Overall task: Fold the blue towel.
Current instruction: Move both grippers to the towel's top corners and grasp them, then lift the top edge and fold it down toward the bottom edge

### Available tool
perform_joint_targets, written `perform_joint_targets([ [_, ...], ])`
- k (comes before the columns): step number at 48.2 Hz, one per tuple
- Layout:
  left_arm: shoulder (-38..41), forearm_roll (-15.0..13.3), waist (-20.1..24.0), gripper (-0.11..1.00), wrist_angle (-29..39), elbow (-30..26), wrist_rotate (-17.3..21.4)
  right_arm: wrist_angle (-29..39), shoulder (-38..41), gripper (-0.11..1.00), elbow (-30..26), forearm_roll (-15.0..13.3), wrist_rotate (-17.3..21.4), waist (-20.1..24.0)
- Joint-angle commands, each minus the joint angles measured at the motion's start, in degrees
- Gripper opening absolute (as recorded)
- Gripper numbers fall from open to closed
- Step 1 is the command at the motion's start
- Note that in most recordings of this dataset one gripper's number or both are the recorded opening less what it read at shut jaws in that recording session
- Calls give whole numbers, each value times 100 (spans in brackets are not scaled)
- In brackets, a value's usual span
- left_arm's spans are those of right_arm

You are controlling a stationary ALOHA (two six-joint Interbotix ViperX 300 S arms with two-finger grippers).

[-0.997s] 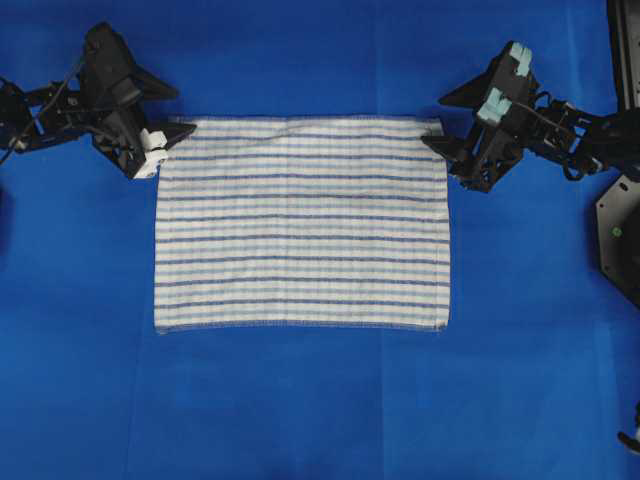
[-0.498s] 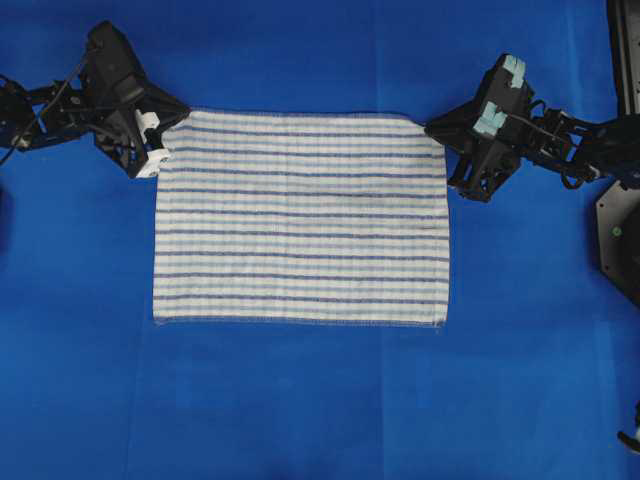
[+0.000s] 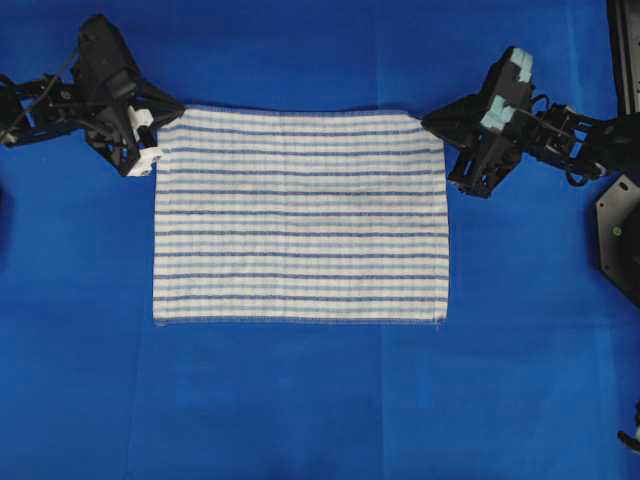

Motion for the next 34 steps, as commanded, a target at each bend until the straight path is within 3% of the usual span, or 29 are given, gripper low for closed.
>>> perform_joint_targets([
  [1,-422,18,-18,3,185,-26,18,132,-369,-2,-53,9,-18,9],
  [10,-896,18,-70,3,527,-35,176,510,-905,-2,-44,9,-44,9],
  [25,-940,18,-334,3,545,-53,141,562,-958,-2,-53,9,-18,35],
  [34,-1195,9,-738,3,571,-35,44,817,-1143,-2,9,62,44,255],
])
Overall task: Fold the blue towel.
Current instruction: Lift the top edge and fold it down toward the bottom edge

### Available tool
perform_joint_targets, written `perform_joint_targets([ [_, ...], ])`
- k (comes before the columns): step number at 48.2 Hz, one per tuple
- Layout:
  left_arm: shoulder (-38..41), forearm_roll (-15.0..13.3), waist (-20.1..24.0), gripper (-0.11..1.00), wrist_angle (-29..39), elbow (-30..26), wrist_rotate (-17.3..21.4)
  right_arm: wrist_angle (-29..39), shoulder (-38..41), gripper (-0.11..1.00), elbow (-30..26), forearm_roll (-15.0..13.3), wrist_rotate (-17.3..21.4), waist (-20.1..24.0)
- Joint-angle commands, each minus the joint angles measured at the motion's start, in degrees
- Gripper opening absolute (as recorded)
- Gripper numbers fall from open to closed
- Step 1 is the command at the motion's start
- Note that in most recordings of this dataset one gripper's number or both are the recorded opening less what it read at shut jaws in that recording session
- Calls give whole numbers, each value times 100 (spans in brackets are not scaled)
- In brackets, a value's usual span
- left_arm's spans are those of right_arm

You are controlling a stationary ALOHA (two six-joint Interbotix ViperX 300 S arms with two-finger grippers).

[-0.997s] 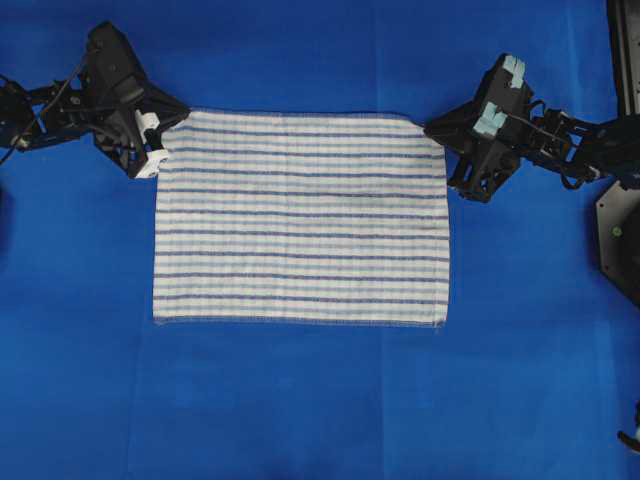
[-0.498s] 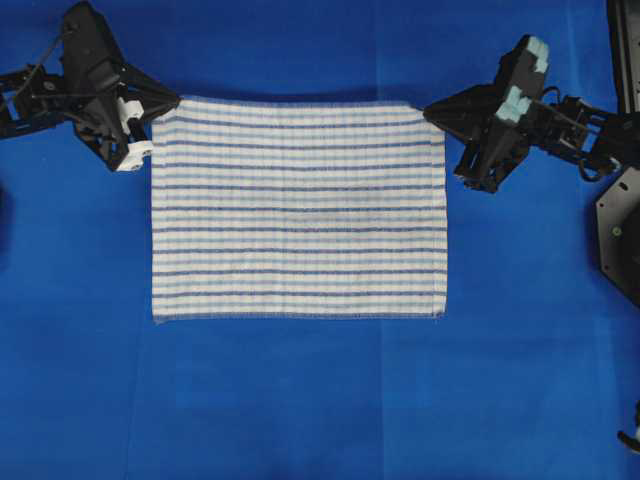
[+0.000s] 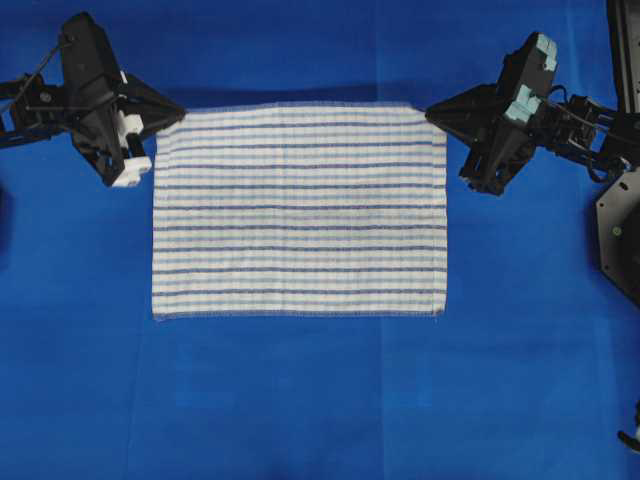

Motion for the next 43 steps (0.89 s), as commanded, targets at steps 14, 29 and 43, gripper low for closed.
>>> perform_joint_targets([
  [14,-765,-18,-791,3,62,185,-299,483,-1090,-2,272,475,79,773],
  [29,-1020,-26,-1714,3,53,387,-940,765,-1819,-2,554,1151,79,1679],
  [43,-1011,-26,-2584,3,44,404,-1521,782,-1775,-2,554,1978,79,2742],
])
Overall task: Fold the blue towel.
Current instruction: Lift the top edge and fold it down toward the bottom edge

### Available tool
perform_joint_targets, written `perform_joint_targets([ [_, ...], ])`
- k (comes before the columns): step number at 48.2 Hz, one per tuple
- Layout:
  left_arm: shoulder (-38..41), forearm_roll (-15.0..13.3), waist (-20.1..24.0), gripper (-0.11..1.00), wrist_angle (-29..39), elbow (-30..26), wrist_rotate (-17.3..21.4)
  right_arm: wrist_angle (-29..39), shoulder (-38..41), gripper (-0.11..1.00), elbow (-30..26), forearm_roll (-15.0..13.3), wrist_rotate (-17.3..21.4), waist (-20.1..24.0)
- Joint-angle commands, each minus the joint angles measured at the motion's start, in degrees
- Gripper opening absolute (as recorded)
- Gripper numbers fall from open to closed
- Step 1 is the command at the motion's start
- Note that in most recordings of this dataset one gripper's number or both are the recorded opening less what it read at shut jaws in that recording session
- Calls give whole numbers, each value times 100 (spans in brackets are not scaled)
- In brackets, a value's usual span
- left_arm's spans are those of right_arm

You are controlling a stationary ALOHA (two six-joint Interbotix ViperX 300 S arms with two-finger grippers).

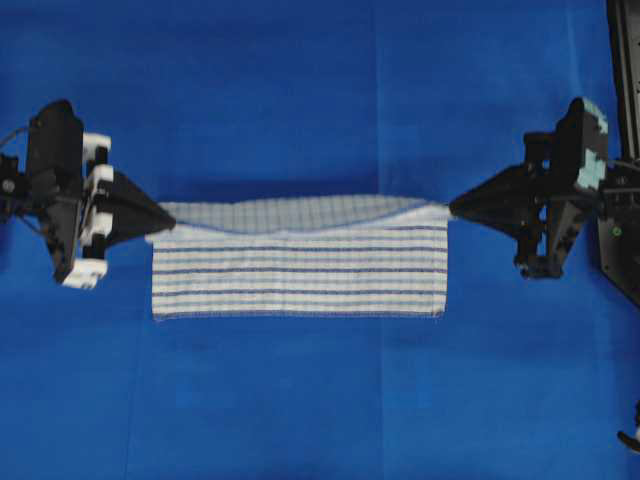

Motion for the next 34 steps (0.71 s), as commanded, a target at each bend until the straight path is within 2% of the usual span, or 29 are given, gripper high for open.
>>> perform_joint_targets([
  [1,-26,-18,-229,3,-35,-44,-114,-62,53,-2,-70,229,-18,334],
  [12,141,-18,-536,3,-44,-97,-272,-378,466,-2,-176,650,-18,896],
  [25,413,-18,-545,3,-62,-123,-290,-387,1230,-2,-536,677,-18,1028],
  [34,536,-18,-606,3,-53,-141,-299,-378,1327,-2,-563,721,-18,1072],
])
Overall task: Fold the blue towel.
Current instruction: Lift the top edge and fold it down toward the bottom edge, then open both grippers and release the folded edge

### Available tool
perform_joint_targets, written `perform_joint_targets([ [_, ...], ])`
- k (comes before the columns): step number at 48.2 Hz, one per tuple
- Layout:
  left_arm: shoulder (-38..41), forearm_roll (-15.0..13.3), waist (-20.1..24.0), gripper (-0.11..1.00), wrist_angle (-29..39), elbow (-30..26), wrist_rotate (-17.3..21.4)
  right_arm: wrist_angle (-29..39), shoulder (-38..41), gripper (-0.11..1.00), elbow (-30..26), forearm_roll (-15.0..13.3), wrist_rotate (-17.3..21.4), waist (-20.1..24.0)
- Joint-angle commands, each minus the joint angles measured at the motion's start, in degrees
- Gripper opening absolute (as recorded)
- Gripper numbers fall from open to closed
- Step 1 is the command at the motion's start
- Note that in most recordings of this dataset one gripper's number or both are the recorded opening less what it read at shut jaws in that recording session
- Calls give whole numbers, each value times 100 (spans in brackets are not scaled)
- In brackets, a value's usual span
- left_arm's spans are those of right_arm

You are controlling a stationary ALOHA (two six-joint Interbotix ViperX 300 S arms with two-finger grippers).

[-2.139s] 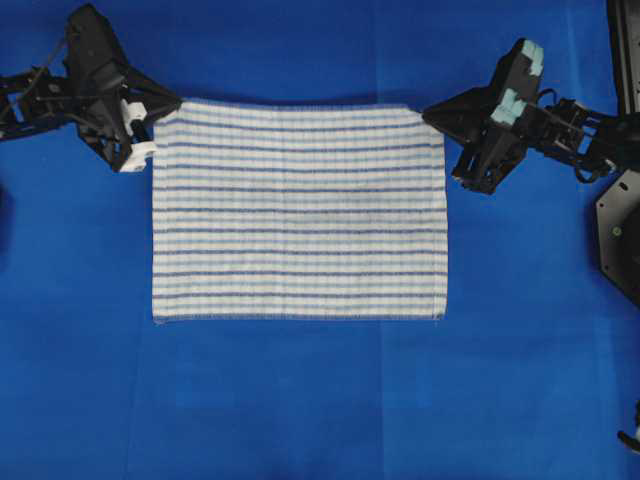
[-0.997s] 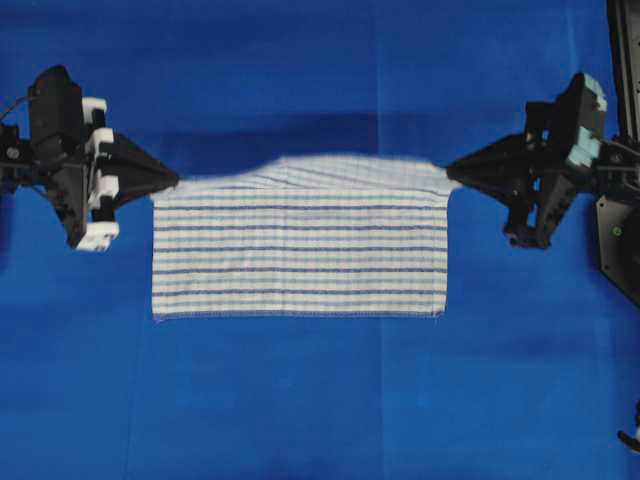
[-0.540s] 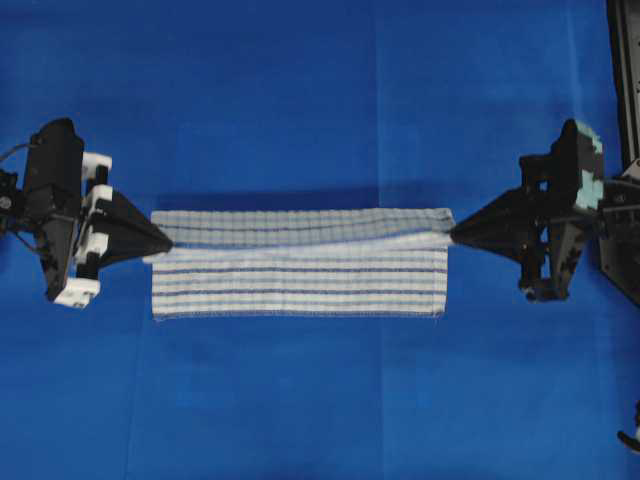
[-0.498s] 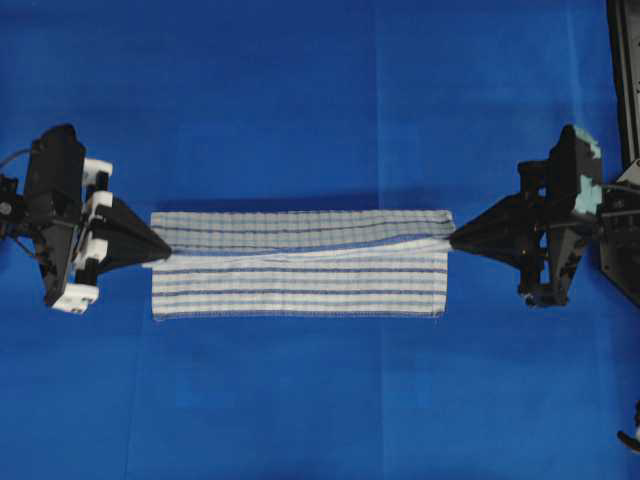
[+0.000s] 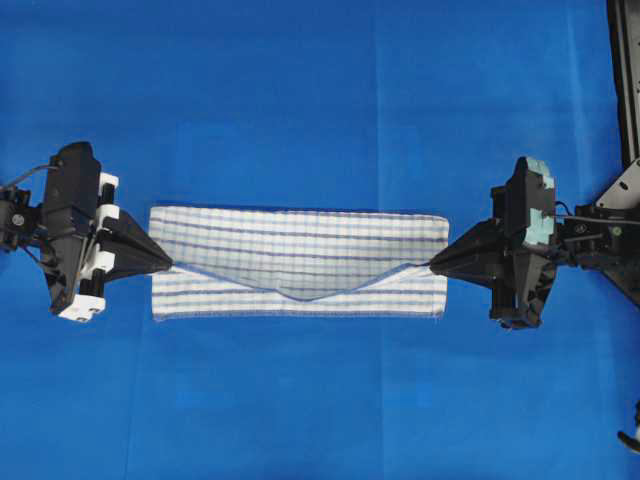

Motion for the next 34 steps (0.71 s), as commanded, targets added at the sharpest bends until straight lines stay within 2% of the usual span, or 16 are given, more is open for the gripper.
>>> perform_joint_targets([
  [1,18,-18,-53,3,-44,-114,-9,-44,-18,-2,-97,44,-9,35],
  [7,70,-9,-62,5,-53,-158,-9,26,-18,3,-88,70,-9,53],
  [12,97,-9,-62,25,-44,-193,-9,79,-18,14,-97,105,-9,105],
  [16,105,-9,-70,47,-26,-193,0,79,-18,33,-97,141,-9,158],
  [20,62,-9,-70,72,18,-158,0,88,-26,60,-105,158,-9,185],
  [23,0,-9,-70,83,97,-141,9,79,-44,81,-97,141,-53,185],
  [25,-35,-9,-62,84,149,-132,18,62,-62,90,-97,132,-79,193],
  [27,-79,-9,-44,82,202,-123,35,53,-97,93,-88,132,-105,185],
  [34,-141,-9,176,78,255,-176,97,53,-229,87,-70,132,-272,-9],
])
